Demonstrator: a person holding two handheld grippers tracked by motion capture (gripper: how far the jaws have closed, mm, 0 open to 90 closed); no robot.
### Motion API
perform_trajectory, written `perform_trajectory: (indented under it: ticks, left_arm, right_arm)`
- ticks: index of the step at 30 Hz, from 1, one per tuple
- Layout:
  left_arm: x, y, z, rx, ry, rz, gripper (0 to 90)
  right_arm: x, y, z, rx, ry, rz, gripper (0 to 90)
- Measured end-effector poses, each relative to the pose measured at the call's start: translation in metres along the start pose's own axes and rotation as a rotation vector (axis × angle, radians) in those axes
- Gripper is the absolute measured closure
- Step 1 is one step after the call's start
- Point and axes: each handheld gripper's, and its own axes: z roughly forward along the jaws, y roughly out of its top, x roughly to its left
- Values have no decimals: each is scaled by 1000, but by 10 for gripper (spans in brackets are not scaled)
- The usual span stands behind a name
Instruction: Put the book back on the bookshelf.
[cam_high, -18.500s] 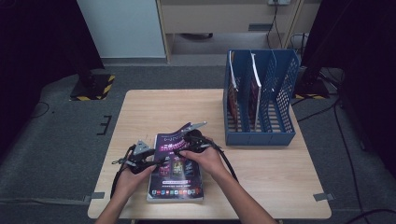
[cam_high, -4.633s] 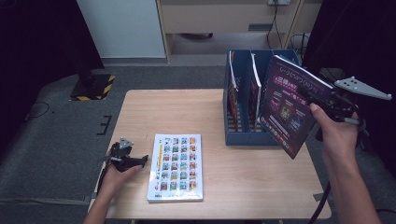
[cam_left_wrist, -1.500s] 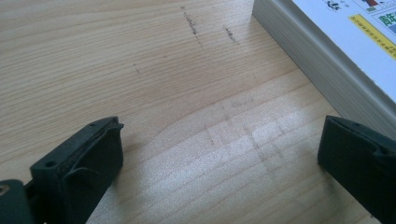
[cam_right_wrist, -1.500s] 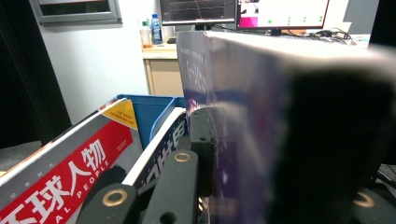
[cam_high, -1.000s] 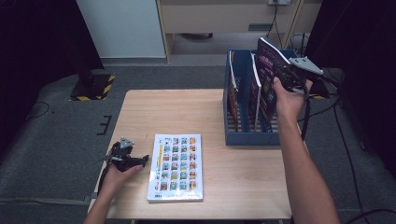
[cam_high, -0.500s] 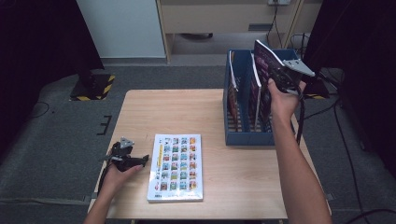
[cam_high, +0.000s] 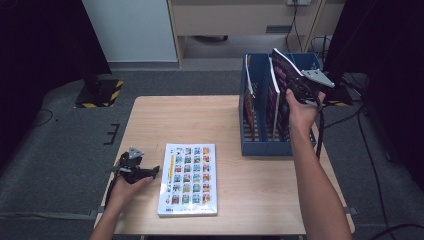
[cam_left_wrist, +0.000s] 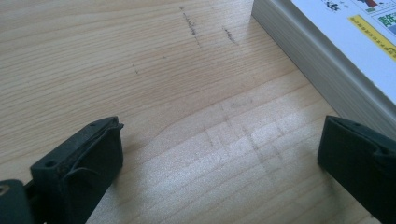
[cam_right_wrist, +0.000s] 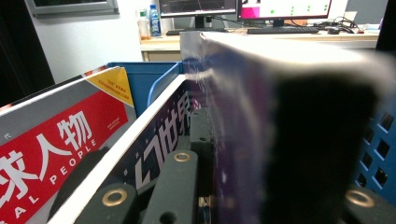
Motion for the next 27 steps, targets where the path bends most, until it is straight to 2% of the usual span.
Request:
perform_trajectory:
  ticks: [27]
  left_arm:
    - [-1,0,0,0,1,2,0]
  right_arm:
    - [-3,-28,10,-3,-2,19,840]
